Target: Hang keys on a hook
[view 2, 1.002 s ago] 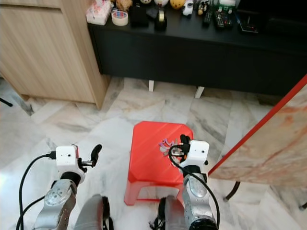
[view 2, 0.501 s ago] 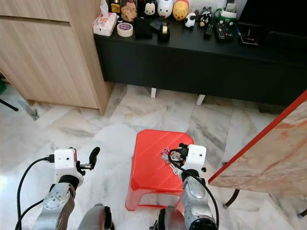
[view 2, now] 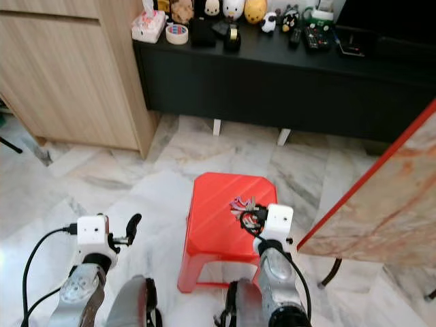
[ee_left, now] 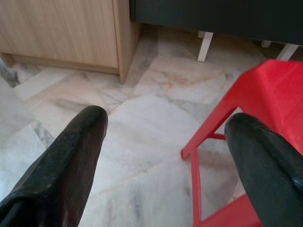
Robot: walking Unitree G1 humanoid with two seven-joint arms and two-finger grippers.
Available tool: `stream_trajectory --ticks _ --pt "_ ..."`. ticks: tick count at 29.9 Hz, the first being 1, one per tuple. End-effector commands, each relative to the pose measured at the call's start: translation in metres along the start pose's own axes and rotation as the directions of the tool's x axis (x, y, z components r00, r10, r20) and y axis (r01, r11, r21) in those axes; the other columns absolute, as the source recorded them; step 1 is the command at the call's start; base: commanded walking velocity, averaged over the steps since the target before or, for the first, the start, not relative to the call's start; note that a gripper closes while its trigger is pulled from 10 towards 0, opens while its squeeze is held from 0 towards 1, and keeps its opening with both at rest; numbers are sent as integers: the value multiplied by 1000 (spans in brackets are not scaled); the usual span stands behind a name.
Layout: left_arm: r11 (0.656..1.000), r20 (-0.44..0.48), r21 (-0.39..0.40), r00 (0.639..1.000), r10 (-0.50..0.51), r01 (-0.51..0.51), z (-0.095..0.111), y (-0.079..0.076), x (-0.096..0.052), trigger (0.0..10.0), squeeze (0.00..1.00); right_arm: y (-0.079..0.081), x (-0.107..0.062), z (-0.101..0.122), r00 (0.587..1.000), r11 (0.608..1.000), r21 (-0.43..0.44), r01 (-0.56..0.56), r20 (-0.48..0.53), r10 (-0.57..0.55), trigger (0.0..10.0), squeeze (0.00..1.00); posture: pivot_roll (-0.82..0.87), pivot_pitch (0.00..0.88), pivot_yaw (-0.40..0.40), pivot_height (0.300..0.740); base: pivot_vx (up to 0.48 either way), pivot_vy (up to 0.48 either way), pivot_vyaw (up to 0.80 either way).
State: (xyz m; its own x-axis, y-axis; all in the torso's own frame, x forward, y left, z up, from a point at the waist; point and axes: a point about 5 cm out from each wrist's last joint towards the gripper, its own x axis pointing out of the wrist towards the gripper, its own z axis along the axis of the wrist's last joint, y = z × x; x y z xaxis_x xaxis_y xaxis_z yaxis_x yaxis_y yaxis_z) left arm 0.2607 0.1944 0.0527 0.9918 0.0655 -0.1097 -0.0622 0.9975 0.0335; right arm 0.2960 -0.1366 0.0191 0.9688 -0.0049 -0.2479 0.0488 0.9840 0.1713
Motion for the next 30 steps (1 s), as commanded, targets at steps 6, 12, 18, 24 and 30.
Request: stream_trajectory --ticks 6,12,18,24,30 --pt "999 -13 -2 999 -32 32 -2 -4 -4 10000 0 -5 1 -5 998 999 1 37 -48 -37 10000 0 97 157 -90 594 0 0 0" --pt "999 -6 -19 1000 -31 31 -1 -5 -3 10000 0 -4 2 -5 998 1000 0 29 -52 -29 10000 0 95 164 -91 594 0 0 0" --pt "999 -13 -24 999 -37 37 -1 -7 -3 10000 0 -6 2 -7 998 999 0 35 -56 -34 10000 0 93 168 -92 594 0 0 0" --pt "999 -10 -28 999 -42 41 1 -8 -1 10000 0 -4 2 -7 998 1000 1 27 -55 -27 10000 0 92 173 -92 594 87 0 0" --pt "999 -5 -26 999 -42 41 2 -8 1 10000 0 2 2 -2 1000 1000 -20 -17 -21 17 10000 0 92 178 -91 594 277 0 171"
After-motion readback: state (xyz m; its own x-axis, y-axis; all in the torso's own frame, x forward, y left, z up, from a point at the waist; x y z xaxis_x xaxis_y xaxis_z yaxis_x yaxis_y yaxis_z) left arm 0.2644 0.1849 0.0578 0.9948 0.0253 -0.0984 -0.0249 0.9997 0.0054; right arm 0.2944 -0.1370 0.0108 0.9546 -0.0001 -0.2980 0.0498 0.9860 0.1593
